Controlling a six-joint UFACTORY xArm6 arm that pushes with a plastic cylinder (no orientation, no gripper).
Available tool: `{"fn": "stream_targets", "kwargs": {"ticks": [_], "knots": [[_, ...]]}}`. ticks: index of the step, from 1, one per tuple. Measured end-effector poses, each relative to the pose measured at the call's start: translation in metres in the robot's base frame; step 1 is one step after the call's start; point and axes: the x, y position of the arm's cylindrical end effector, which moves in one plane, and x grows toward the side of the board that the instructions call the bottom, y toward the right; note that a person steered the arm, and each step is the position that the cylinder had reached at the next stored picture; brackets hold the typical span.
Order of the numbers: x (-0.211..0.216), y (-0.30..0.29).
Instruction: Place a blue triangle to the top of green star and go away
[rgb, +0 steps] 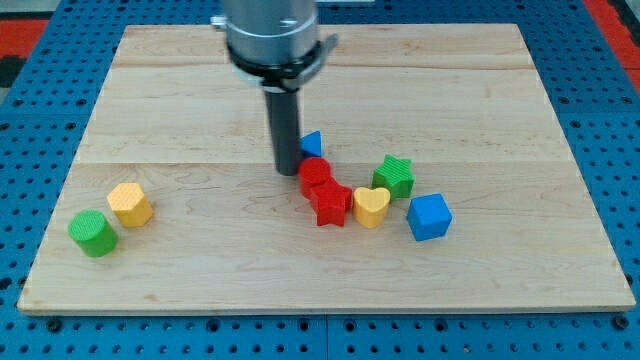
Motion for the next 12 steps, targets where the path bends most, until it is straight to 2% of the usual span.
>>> {"fn": "stream_targets", "kwargs": {"ticks": [2,3,5,6,7,8,9,10,12], "knots": [[-0.023,0.018],[-0.03,-0.023],[-0.071,0.047],[-0.071,0.047],[-0.041,0.047],[-0.037,0.047],[-0.04,-0.002],[-0.018,-0.053],[0.123,-0.07]]}}
